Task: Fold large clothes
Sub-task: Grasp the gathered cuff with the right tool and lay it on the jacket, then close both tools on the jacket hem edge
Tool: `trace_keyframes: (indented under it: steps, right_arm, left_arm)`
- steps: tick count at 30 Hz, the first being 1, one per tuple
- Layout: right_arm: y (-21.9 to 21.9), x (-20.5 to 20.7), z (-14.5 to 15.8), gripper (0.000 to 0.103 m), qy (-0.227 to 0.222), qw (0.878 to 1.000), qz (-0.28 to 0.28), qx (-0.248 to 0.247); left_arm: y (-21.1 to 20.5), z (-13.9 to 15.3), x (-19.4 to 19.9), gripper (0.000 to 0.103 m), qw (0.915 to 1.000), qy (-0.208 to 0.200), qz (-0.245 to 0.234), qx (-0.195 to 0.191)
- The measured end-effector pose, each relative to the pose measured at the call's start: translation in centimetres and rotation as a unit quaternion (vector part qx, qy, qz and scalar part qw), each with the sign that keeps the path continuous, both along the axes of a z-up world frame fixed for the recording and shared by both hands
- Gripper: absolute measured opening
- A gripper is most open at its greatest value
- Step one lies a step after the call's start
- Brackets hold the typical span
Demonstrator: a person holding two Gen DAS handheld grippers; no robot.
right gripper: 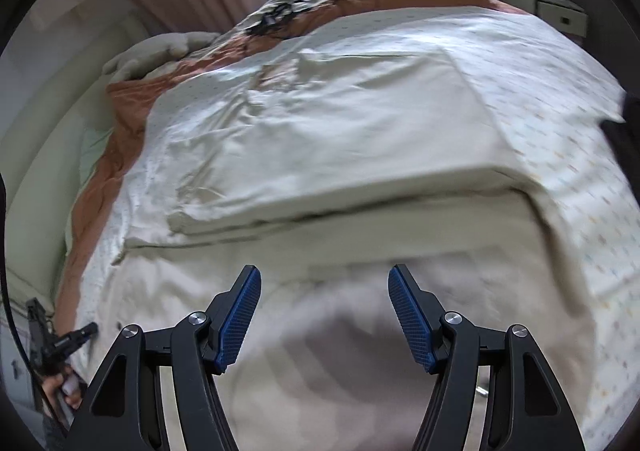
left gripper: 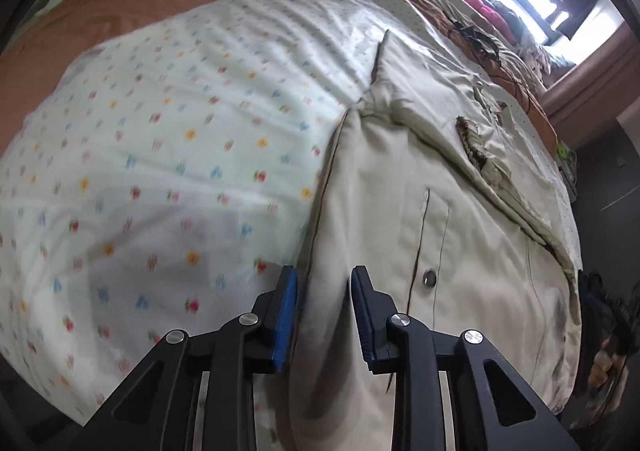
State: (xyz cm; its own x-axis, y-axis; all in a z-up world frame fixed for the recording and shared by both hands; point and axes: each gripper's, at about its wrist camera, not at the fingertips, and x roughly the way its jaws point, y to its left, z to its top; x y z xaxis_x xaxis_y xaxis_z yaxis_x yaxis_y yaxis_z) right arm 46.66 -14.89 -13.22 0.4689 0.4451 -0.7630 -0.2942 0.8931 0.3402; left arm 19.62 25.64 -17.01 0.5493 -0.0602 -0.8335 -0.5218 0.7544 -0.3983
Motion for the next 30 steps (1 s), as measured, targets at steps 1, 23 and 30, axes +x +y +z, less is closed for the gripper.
trace_keyframes:
  steps: [1, 23, 30]
  right_arm:
    - [-1.1, -0.3, -0.3, 0.066, 0.002, 1.0, -0.007, -0.001]
    - [-17.9, -9.0, -6.3, 0.066, 0.034, 0.989, -0.144, 0.012]
    - [-18.4, -11.0, -8.2, 0.051, 0.072, 0.988, -0.122, 0.064]
  left_arm:
    - [-0.1, -0.2, -0.4, 0.029, 1.0, 0.0, 0.001, -0.002]
    - [-4.0, -1.2, -6.8, 0.029, 0.9995, 0.006, -0.022, -0.024]
    - [-4.3, -1.7, -8.5, 0.029, 0.9963, -0.007, -0.022, -0.083]
